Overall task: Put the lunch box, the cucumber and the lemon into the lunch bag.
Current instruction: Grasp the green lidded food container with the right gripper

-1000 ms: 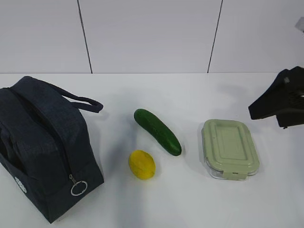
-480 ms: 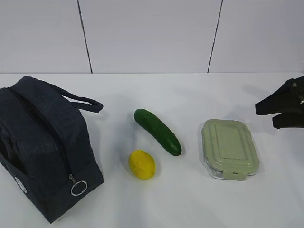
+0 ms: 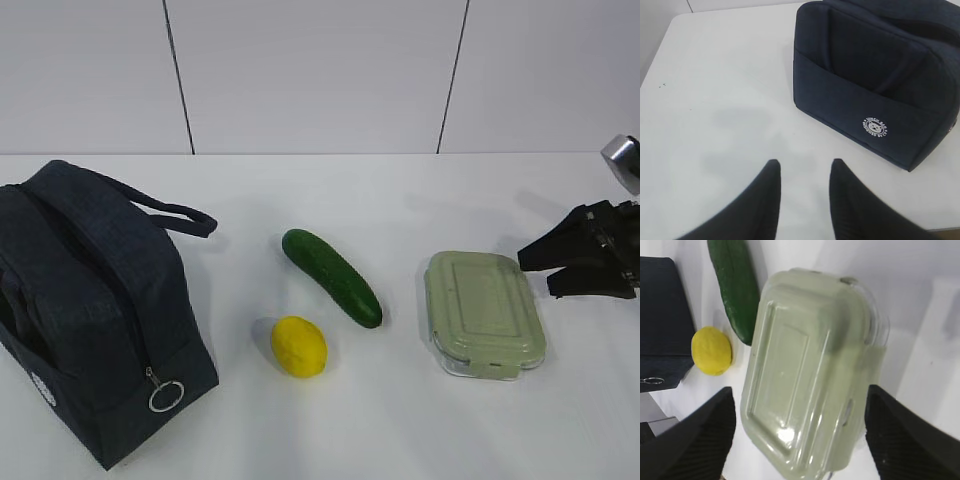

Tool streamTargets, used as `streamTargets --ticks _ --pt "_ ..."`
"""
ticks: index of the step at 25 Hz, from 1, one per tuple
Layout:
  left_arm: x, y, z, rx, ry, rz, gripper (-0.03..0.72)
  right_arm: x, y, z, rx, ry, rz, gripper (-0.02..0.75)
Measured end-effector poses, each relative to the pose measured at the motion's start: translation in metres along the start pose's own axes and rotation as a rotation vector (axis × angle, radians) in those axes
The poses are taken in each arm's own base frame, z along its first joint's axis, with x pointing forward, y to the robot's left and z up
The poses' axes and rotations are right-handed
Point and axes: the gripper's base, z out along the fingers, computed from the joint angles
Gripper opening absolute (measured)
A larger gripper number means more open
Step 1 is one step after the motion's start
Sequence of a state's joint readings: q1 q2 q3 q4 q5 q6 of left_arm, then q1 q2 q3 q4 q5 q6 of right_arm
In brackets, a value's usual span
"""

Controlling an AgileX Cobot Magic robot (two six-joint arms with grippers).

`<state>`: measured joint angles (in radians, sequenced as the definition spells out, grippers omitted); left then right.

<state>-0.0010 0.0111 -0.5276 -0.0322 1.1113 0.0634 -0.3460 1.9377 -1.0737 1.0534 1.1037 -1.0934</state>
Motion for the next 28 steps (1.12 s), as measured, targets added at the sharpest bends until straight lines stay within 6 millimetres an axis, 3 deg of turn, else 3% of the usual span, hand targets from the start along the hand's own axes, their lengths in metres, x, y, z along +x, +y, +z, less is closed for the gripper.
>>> streamTargets --ticks 6,17,28 --pt "0.000 0.000 0.000 0.000 0.000 0.000 0.242 -0.010 -0.016 0.004 -0.018 0.006 0.003 0.604" --pt "0.000 0.000 0.000 0.000 0.000 0.000 0.242 -0.001 -0.041 0.028 -0.072 0.035 0.061 0.597" --pt "0.000 0.000 0.000 0.000 0.000 0.000 0.242 0.001 -0.053 0.042 -0.123 0.017 0.100 0.596"
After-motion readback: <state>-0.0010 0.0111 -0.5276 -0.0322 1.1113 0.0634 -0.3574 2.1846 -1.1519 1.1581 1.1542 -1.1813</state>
